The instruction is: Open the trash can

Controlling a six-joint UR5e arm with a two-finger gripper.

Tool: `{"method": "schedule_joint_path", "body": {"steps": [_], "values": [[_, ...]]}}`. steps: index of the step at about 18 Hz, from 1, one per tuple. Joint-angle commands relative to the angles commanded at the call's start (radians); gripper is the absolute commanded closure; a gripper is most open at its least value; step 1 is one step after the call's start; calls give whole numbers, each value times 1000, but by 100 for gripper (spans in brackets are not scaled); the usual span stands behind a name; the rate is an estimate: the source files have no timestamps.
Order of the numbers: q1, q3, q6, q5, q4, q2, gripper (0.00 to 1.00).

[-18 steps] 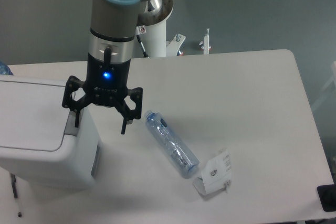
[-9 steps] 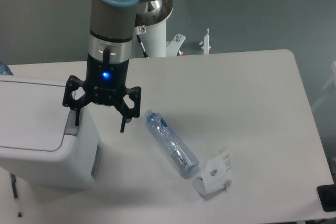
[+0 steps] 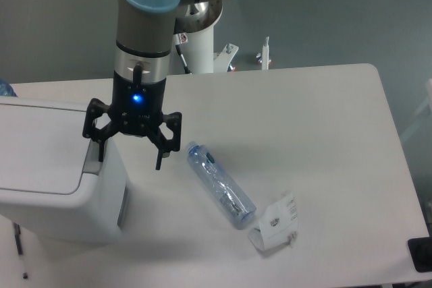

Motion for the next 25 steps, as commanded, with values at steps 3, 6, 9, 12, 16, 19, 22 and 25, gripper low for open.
{"method": "schedule_joint_path", "body": {"steps": [3,6,9,12,16,19,22,25], "values": [[-3,0,0,0,0,2,0],[-6,0,0,3,0,0,0],[-11,0,0,14,0,0,0],[-11,3,3,14,0,0,0],[9,0,17,14,-3,-3,0],[77,5,44,15,-6,-23,0],[146,37,49,14,-5,-51,0],[201,66,83,12,-9,-70,0]]}}
